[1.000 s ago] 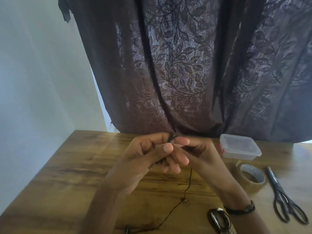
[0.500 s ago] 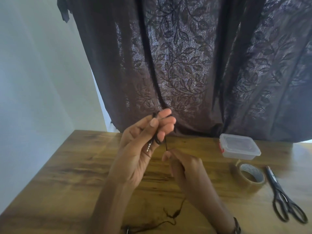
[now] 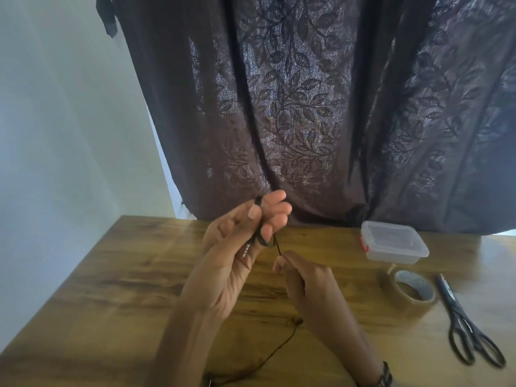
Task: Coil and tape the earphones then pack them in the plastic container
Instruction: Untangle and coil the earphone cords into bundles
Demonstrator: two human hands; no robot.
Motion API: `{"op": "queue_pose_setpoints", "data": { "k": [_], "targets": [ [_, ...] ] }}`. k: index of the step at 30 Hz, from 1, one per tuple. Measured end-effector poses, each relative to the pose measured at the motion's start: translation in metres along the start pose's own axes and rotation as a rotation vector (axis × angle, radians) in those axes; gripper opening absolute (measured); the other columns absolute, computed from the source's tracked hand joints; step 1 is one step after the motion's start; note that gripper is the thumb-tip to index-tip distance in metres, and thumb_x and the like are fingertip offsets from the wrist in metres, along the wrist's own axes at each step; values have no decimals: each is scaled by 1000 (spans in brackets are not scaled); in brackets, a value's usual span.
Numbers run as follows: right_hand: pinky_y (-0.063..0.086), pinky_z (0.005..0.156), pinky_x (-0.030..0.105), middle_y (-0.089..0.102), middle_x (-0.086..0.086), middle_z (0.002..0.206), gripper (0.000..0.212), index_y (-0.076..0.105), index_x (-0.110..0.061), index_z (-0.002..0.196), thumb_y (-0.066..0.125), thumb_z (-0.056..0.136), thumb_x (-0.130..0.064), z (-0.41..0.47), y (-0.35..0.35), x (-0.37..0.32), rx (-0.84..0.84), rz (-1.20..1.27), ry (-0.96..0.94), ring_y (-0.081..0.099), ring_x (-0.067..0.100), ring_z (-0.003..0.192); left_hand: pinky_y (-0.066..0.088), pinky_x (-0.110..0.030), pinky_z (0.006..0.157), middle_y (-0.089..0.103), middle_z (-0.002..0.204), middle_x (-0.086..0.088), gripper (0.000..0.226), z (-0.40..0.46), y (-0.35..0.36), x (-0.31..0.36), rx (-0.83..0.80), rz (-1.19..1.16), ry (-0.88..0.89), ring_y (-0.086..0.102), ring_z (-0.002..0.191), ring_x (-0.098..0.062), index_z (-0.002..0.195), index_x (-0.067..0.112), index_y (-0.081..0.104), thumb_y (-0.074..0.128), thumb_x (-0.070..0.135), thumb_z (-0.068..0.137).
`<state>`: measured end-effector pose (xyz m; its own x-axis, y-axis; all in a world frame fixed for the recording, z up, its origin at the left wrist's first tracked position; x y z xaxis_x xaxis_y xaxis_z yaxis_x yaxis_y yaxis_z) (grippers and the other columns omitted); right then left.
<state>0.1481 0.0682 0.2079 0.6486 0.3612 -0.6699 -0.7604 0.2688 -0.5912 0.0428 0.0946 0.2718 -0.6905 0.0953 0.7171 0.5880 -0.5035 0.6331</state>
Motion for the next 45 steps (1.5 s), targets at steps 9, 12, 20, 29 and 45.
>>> {"op": "queue_pose_setpoints", "data": {
  "k": [9,12,20,29,45],
  "targets": [
    [46,49,25,52,-15,64,20,47,-36,87,33,98,-46,-23,-27,-51,-80,-276,-169,51,5,55,52,-22,84,72,107,-3,33,11,-16,5,74,725,257,69,101,-18,127,8,54,47,8,95],
    [43,53,18,49,-22,69,17,52,-34,94,37,98,-41,-14,-56,-73,-17,-294,-243,49,-2,58,51,-21,85,72,105,2,33,9,-13,-6,-27,919,227,69,99,-12,128,12,54,45,10,97],
    [40,59,15,53,-10,72,23,59,-13,92,41,100,-26,36,-88,-75,43,-198,-366,52,7,62,49,-20,79,72,87,-1,34,-14,14,-28,-262,825,80,69,86,-14,107,4,62,34,21,99],
    [38,54,13,50,-3,63,20,56,-22,87,41,100,-19,35,-58,-42,12,89,-254,48,11,55,42,-11,61,53,59,10,22,-9,24,-11,-273,350,62,46,56,-2,96,18,67,50,31,90],
    [42,45,33,52,-9,60,19,53,-29,89,41,100,-38,-11,-33,-39,2,-28,-160,50,14,50,46,-17,85,67,101,8,37,9,3,-15,-139,1027,240,66,95,-12,135,15,44,37,5,100]
  ]
}}
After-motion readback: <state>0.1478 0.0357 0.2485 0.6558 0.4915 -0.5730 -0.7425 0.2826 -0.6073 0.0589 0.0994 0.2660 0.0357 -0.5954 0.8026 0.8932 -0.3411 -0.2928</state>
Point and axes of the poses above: each hand's wrist, its own z-axis towards the middle knuckle, its own y-axis out of the palm, x = y × z, the point moved 9 cm from there along z, towards the middle knuckle
